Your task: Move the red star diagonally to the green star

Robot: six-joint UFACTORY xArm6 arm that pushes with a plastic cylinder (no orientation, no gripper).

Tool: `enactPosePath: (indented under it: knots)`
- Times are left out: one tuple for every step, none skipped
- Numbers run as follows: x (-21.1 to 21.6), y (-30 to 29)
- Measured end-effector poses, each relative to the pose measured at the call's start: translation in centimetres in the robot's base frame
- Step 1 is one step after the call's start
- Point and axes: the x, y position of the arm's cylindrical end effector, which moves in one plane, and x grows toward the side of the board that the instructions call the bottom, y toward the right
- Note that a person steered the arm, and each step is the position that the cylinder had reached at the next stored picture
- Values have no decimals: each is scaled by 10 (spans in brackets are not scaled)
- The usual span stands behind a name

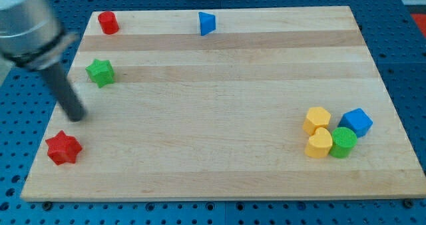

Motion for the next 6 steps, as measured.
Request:
enactPosePath:
  knots:
    - [12,-18]
    - [40,-18]
    - [48,-18]
    - [71,1]
    - [81,56]
    - [69,112]
